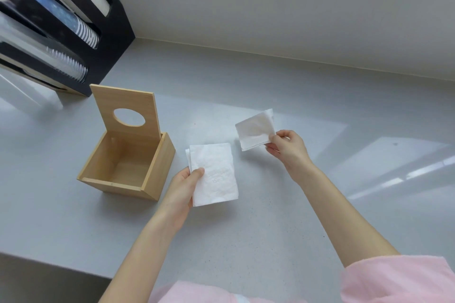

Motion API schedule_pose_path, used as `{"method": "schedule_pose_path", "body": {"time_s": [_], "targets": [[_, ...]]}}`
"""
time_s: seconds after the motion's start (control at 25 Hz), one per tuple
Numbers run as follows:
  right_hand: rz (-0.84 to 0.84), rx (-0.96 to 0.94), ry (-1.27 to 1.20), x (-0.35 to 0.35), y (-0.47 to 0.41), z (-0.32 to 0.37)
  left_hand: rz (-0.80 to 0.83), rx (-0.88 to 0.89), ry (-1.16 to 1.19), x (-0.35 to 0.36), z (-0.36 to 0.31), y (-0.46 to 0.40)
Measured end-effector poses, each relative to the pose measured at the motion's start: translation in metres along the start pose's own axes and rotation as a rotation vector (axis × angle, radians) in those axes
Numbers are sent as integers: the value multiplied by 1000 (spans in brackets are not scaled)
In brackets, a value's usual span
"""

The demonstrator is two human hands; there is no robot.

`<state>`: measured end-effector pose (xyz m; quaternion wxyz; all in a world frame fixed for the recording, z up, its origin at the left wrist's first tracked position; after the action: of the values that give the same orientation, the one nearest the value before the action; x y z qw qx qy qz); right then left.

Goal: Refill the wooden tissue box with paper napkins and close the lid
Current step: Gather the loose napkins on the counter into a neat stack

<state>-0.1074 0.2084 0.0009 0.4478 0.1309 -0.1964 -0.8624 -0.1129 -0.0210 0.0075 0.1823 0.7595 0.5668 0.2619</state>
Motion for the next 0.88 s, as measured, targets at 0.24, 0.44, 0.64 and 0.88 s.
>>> {"method": "schedule_pose_path", "body": {"time_s": [0.24,0.44,0.64,0.88], "targets": [[266,-106,-307,-7,67,16,83,17,3,15,9,8],[299,-206,226,22,91,-4,239,48,-58,25,12,14],[265,-339,560,26,93,-15,203,-7,45,16,23,17],[282,-411,594,36,99,-15,200,39,-38,14,25,21]]}}
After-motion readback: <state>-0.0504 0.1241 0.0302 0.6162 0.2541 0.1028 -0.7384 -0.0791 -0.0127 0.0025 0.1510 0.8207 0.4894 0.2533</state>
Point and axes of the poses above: each hand's wrist, its own y-axis away from the middle knuckle, its own x-axis out of the palm, z = x × y, the point moved 4 cm from there along -y, towards the middle knuckle, and after that the axes turned 3 degrees about y, right-handed, at the moved point
